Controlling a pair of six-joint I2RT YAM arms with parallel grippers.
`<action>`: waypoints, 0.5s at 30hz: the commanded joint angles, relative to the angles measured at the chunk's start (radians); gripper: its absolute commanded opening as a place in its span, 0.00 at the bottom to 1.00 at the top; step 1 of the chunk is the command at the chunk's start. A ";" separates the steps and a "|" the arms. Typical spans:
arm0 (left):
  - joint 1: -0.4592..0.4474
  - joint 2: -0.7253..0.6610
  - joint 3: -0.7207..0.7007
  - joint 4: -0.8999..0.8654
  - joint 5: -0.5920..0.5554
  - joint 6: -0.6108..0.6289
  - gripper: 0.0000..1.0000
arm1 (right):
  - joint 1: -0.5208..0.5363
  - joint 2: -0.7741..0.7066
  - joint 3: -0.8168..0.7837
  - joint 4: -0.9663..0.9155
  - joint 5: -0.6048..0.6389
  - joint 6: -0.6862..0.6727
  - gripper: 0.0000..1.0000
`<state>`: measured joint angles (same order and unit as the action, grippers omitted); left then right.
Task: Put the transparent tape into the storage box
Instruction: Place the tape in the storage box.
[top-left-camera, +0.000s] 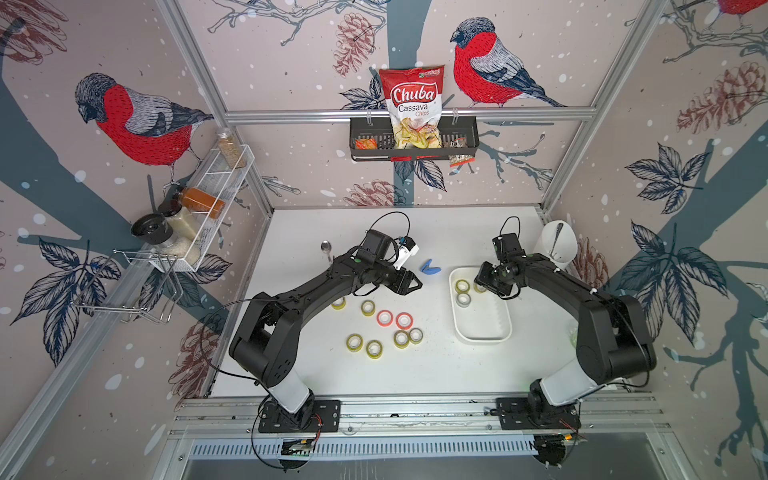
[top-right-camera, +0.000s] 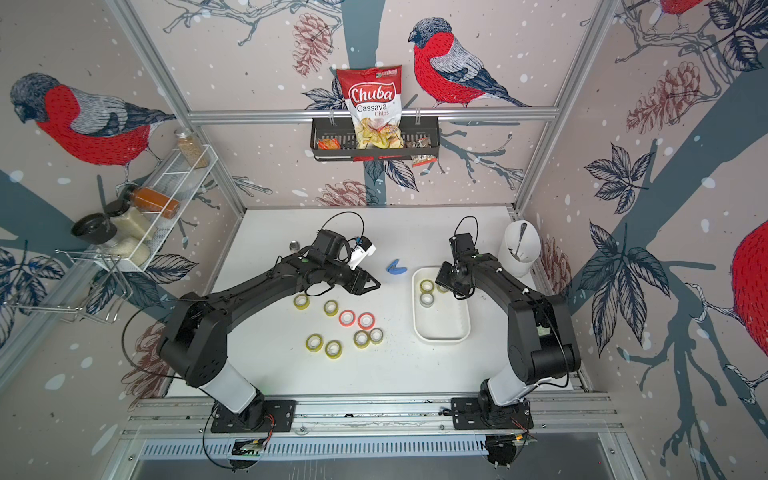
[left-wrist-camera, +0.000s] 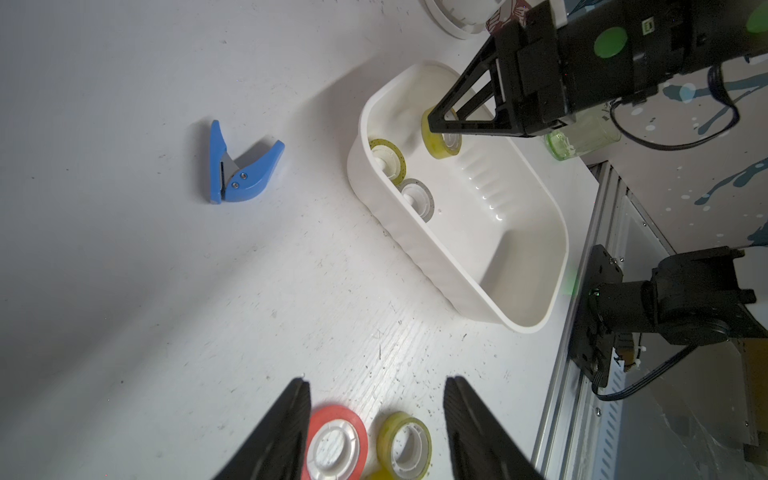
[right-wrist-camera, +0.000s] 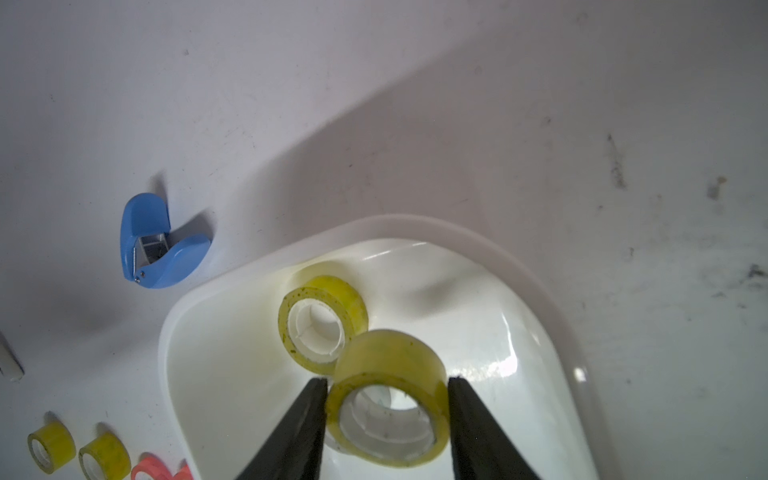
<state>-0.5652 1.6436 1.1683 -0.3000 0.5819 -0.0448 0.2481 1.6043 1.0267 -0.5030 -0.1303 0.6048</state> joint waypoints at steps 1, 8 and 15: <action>-0.004 -0.007 0.008 -0.004 -0.005 0.013 0.57 | -0.001 0.036 0.022 0.019 0.016 0.002 0.51; -0.004 -0.007 0.008 -0.006 -0.004 0.012 0.57 | -0.006 0.088 0.041 0.030 0.024 0.017 0.51; -0.004 -0.006 0.009 -0.006 -0.003 0.014 0.57 | -0.005 0.128 0.071 0.030 0.024 0.015 0.53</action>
<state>-0.5652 1.6432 1.1694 -0.3004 0.5747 -0.0444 0.2420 1.7222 1.0866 -0.4778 -0.1184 0.6086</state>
